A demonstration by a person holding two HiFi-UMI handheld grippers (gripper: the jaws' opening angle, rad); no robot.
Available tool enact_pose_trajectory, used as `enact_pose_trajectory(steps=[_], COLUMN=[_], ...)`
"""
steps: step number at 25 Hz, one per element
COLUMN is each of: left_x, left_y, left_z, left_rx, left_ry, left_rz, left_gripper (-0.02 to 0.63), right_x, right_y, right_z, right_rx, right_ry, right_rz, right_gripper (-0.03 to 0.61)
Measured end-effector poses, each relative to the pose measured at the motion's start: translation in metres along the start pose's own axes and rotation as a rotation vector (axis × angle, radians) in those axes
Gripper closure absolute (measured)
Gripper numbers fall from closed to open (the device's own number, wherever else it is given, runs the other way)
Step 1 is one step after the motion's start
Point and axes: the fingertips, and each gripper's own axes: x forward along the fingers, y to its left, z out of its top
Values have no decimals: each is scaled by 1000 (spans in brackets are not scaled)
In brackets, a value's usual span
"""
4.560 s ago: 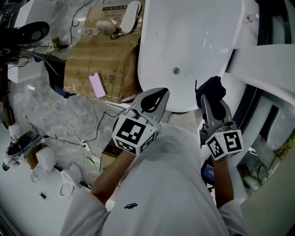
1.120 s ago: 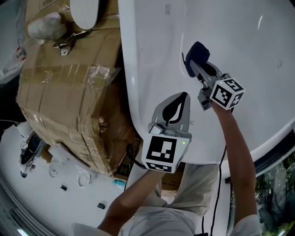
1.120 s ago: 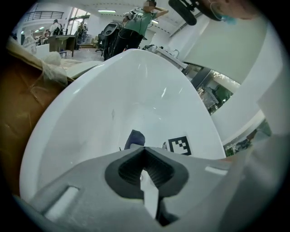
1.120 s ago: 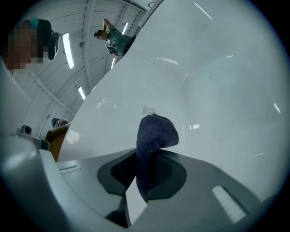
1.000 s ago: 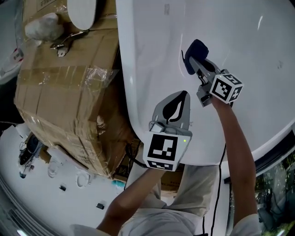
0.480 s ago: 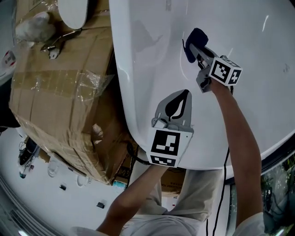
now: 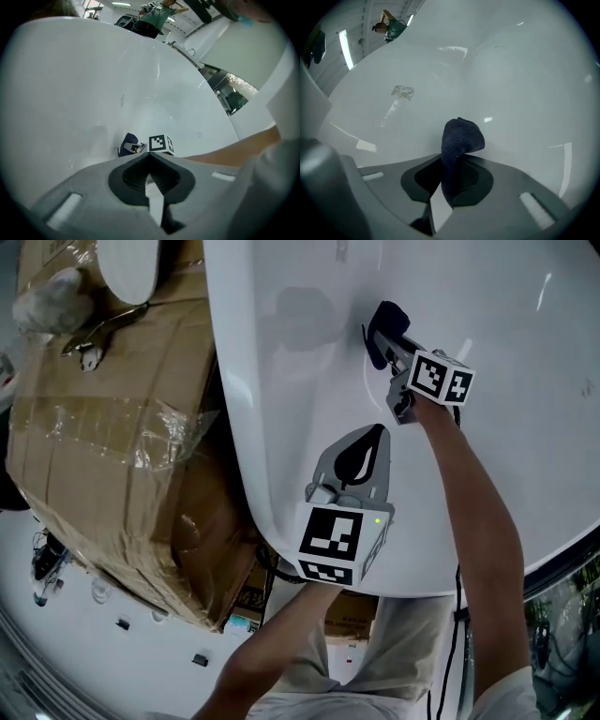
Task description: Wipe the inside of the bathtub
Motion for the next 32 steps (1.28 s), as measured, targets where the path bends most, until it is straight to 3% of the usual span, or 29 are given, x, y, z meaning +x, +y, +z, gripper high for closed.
enact_pose_trajectory(steps=[11,16,20,27,32], left_x=[8,6,4,-1,-6], left_y=[1,6,8,6,3], left_z=[-8,-10,-6,-8,-4], left_rx=[-9,-13,-20,-27,-29], left_ry=[-11,-11,-22,-32,-48], left_rz=[-3,9,14,24,30], left_gripper=[618,618,618,618,618], right_x=[32,43,42,45,43], right_y=[-31,-27,-26,-1,14], right_z=[-26,-29,-29,-24,-21], right_rx=[-44,-73,-38,-19,-26], right_ry=[121,156,143,154,138], right_rz=[-79,-72,-63,20,30], right_gripper=[535,534,534,534,534])
